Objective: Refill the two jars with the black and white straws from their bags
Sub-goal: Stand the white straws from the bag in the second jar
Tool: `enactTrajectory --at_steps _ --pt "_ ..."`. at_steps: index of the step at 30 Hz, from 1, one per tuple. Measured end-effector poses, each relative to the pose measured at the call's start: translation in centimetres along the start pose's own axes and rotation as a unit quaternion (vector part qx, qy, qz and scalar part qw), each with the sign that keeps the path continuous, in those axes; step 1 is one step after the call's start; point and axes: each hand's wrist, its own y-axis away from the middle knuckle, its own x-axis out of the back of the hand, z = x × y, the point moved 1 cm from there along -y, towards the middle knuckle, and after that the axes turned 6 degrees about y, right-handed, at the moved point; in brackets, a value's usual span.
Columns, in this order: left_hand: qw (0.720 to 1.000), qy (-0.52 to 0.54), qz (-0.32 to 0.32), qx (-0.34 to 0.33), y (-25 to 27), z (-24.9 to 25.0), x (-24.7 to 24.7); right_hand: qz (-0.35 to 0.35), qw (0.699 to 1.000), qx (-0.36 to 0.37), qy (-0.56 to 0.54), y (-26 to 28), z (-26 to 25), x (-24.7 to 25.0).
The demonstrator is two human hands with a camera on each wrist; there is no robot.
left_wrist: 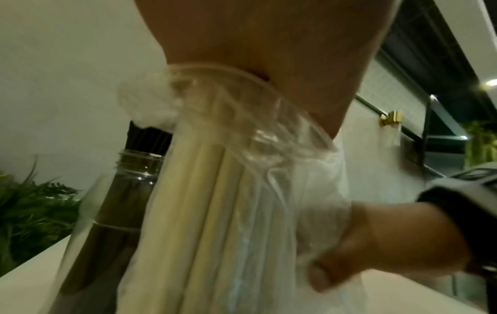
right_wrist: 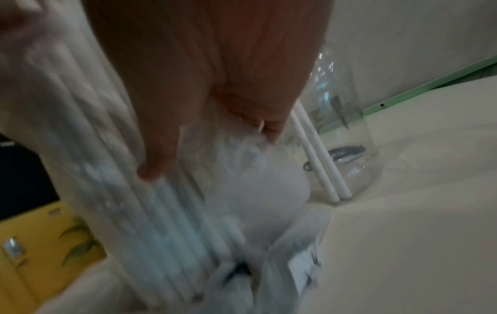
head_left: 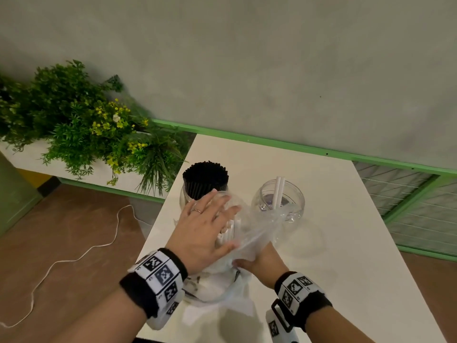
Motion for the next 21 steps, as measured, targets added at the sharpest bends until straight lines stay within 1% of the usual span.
enactTrajectory --at_steps 2,3,4,5,6,7,8,9,10,11,12,13,14,15,16,17,19,21 --pt "1.0 0.003 -0.004 0.014 -0.3 -0.5 -0.1 0.017 0.999 -0.01 0.05 1.1 0.5 1.9" --pt "1.0 0.0 -0.003 0.016 -0.3 -0.6 -0.1 0.033 0.998 -0.024 0.043 1.8 0.6 3.1" --pt "1.0 -0.003 0.001 0.016 -0.3 -0.7 0.0 0.071 0.997 -0.032 0.014 2.5 0.6 4.2" --pt "1.0 -0.004 0.004 0.014 -0.4 -0.7 0.0 0.135 0.99 -0.02 -0.021 3.3 0.3 5.3" --pt "1.0 -0.005 0.005 0.013 -0.4 -0.7 -0.1 0.222 0.974 0.017 -0.042 4.1 -0.7 6.5" --pt "1.0 -0.006 0.005 0.014 -0.5 -0.6 -0.2 0.313 0.946 0.074 -0.041 4.7 -1.9 7.4" --pt "1.0 -0.009 0.005 0.015 -0.6 -0.5 -0.3 0.38 0.914 0.143 -0.015 5.2 -3.5 8.2" --pt "1.0 -0.011 0.005 0.016 -0.7 -0.4 -0.4 0.417 0.883 0.213 0.027 5.6 -5.2 8.8" --pt "1.0 -0.014 0.006 0.016 -0.7 -0.2 -0.5 0.428 0.858 0.273 0.078 5.8 -7.0 9.0" --pt "1.0 -0.016 0.007 0.012 -0.8 -0.1 -0.6 0.424 0.834 0.327 0.133 5.7 -8.3 9.0" --pt "1.0 -0.017 0.009 0.006 -0.8 0.1 -0.7 0.404 0.817 0.363 0.191 5.5 -9.3 8.9" --pt "1.0 -0.016 0.011 0.0 -0.7 0.3 -0.7 0.374 0.806 0.38 0.256 5.1 -9.9 8.8" --pt "1.0 -0.014 0.014 -0.003 -0.7 0.5 -0.8 0.331 0.802 0.376 0.325 4.6 -10.1 8.6" --pt "1.0 -0.013 0.015 -0.004 -0.6 0.6 -0.8 0.285 0.8 0.356 0.389 3.9 -9.8 8.5" --pt "1.0 -0.013 0.015 -0.005 -0.6 0.7 -0.8 0.241 0.802 0.327 0.438 3.3 -9.4 8.6" --pt "1.0 -0.01 0.016 -0.006 -0.5 0.7 -0.9 0.202 0.81 0.296 0.465 2.9 -9.1 8.7" --pt "1.0 -0.003 0.017 -0.008 -0.2 0.5 -0.9 0.134 0.837 0.238 0.474 2.3 -9.0 9.4" --pt "1.0 0.007 0.015 -0.006 0.1 0.3 -0.7 0.076 0.857 0.201 0.468 2.1 -9.1 9.6"
